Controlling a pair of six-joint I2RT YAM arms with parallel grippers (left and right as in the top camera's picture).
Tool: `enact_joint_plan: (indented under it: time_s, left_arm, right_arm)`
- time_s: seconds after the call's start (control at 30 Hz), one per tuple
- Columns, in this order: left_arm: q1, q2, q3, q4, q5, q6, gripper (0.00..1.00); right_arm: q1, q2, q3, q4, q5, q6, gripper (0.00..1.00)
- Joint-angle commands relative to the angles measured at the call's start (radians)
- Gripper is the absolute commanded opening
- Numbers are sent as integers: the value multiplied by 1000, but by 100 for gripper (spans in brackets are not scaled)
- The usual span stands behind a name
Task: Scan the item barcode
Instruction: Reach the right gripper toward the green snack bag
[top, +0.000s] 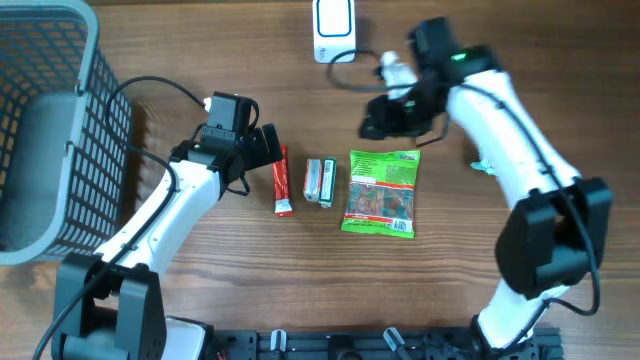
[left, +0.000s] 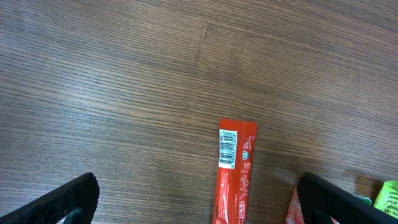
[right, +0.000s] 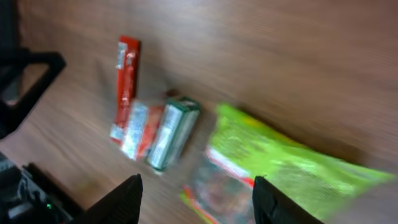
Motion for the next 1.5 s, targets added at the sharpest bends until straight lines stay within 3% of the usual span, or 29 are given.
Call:
enact_joint_plan:
  time_s: [0.0, 0.23, 0.43, 0.8, 1.0, 1.33, 1.47]
  left_arm:
    - [7, -9, 2, -2, -23, 1, 100]
    - [53, -9, 2, -47, -103, -105, 100]
    - [129, -9, 2, -64, -42, -108, 100]
    - [133, -9, 2, -64, -34, -108, 100]
    - [133, -9, 2, -64, -34, -108, 100]
    - [132, -9, 2, -64, -32, -108, 100]
    - [132, -9, 2, -64, -32, -108, 100]
  right_arm:
    - [123, -11, -40, 74, 169, 239, 57]
    - [289, -10, -139, 204, 235, 381, 62]
    - [356, -4, -214, 306, 345, 474, 62]
    - [488, 6, -219, 358, 637, 546, 60]
    - [494, 48, -219, 366, 584, 577, 52]
    - [494, 79, -221, 356, 565, 600, 50]
    - [494, 90, -219, 365, 569, 593, 40]
